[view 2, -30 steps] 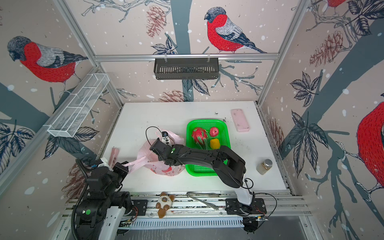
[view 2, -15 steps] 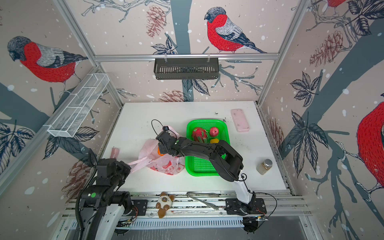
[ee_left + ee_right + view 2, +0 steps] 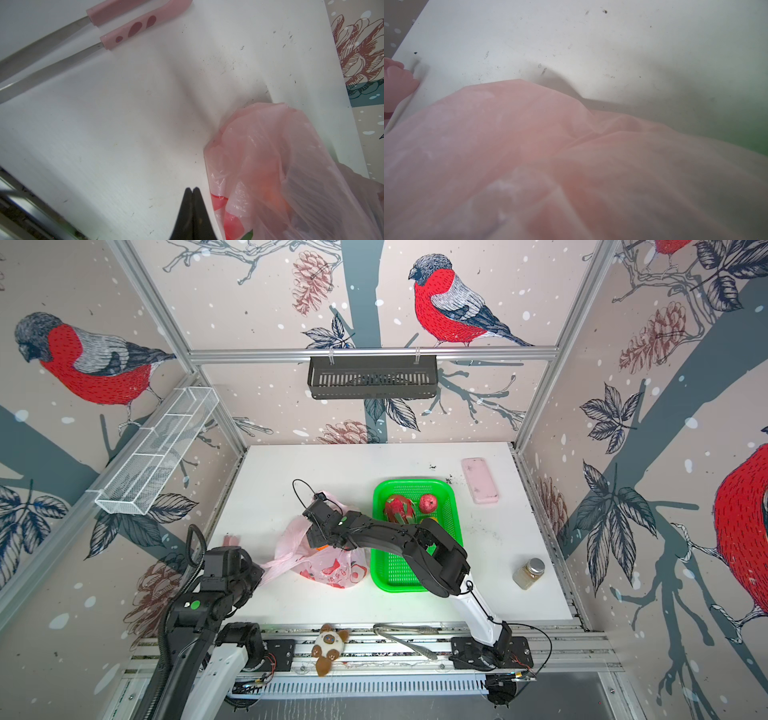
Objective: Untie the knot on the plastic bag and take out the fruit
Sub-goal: 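Lower the right gripper into the bag toward the orange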
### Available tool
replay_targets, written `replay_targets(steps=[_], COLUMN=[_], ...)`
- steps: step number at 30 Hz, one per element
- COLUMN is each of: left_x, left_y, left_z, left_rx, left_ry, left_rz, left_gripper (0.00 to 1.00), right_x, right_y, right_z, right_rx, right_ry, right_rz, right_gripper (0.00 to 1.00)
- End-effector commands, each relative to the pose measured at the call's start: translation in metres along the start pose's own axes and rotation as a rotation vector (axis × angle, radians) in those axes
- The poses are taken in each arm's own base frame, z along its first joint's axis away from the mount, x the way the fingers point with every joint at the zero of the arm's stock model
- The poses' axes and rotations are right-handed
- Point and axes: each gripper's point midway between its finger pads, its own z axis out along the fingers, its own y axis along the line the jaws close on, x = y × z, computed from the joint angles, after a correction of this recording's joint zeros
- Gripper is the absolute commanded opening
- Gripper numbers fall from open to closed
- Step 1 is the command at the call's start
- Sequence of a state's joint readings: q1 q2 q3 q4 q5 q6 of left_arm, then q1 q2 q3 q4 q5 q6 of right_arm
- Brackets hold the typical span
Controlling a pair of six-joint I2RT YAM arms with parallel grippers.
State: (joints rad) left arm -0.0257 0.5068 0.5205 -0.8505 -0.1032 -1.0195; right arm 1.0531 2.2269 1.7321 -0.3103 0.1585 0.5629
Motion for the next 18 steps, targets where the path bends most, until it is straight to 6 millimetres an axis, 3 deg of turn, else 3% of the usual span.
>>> replay_targets(steps=[1, 9, 18], left_x=[-0.005, -0.006, -0.007], left_y=[-0.002, -0.010, -0.020], left_z=[-0.001, 0.002, 0.012], left_rx=[0.002, 0.038, 0.064], left_ry=[-0.024, -0.025, -0.022], left_rz=[0.007, 0.013, 0.026], left_gripper=[0.00, 0.00, 0.00], right_x=[0.003, 0.021, 0.031], right_y=[-0.006, -0.012, -0.014], right_z=[0.007, 0.025, 0.036], right_rx=[0.045, 0.071, 0.077], right_ry=[0.020, 0.076, 0.092], right_rz=[0.006, 0.013, 0.022], right_gripper=[0.86, 0.86, 0.76])
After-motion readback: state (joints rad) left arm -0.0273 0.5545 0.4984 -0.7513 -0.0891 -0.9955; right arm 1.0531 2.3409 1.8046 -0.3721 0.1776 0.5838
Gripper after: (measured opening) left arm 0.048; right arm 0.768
